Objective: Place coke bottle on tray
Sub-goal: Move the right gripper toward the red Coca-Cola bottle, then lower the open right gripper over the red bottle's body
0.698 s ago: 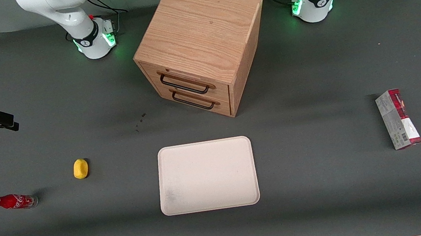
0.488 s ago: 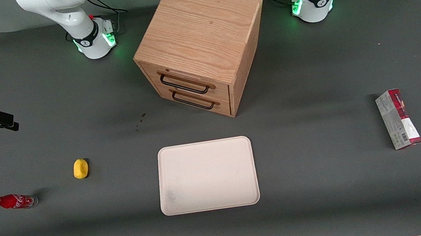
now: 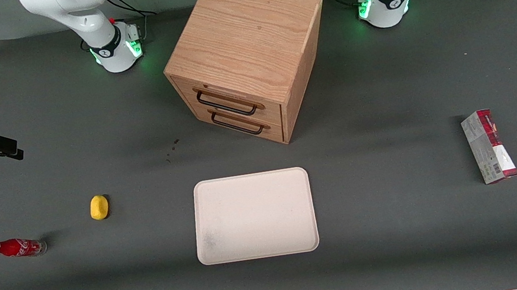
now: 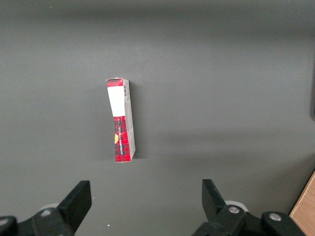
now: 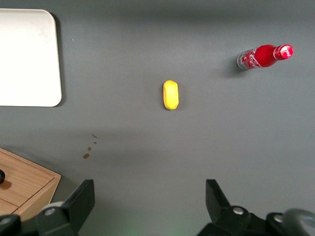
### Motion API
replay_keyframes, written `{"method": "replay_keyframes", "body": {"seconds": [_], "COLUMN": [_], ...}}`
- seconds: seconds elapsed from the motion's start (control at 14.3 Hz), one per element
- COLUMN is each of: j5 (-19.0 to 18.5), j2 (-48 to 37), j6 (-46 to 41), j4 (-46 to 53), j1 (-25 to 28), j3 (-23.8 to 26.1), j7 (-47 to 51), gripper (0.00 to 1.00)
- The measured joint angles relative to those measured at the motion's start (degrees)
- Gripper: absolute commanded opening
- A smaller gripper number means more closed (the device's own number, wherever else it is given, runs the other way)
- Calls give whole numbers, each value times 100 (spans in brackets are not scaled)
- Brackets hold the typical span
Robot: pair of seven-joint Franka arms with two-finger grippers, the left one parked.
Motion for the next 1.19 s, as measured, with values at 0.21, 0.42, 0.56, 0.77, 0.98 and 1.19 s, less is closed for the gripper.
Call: {"method": "replay_keyframes", "body": {"seconds": [0.21,0.42,0.56,0.77,0.98,1.19], "j5": [-4,-37,-37,-35,-34,-33], "j2": [15,326,774,1556,2229,2736], "j6": [4,8,15,103,113,158], "j4": [80,577,969,1575,2266,2865], "j1": [-13,-315,-727,-1306,-1530,-1575], "j3": [-22,-139,-189,-204,-201,-190], "j7": [1,-114,-523,-1044,-1457,-1720], "gripper": [100,100,100,100,100,100]}}
